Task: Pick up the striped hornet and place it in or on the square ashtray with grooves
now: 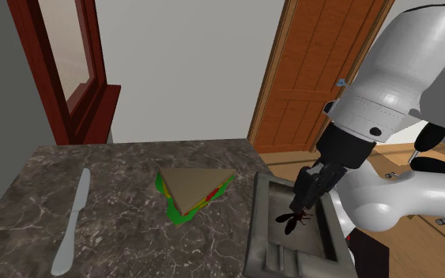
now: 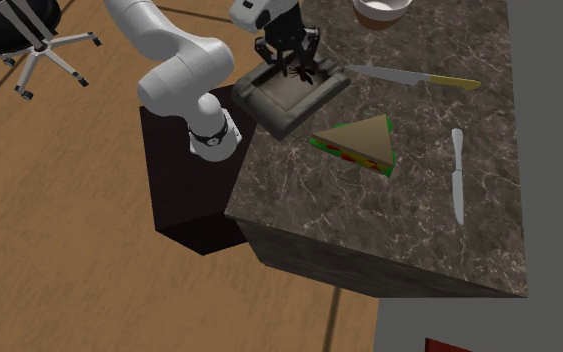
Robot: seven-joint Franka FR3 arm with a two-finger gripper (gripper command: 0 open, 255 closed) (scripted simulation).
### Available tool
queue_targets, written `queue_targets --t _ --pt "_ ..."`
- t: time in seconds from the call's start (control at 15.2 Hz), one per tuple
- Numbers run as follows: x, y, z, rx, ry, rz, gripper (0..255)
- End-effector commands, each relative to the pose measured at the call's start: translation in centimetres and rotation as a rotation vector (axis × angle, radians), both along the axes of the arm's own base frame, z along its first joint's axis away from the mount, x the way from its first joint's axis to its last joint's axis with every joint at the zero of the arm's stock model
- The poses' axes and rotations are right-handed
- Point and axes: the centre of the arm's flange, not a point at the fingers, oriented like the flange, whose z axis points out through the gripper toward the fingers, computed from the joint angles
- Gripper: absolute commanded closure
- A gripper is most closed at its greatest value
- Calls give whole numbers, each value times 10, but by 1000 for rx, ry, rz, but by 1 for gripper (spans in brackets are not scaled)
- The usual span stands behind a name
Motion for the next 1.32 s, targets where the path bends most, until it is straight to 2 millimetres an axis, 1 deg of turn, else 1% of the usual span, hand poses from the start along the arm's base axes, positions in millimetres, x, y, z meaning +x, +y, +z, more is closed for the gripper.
queue_targets --t 0.0,0.46,0.53,0.86,1.06,1.12,1.25 --pt "0 -1 -4 0 0 0 255" --pt "0 -1 -4 0 0 0 255" --pt "0 -1 -4 0 0 0 0" --pt "0 -1 -4 0 0 0 0" --pt "-3 -9 34 0 0 0 0" --pt "-3 -11 44 0 0 0 0" --pt "-3 -11 44 0 0 0 0"
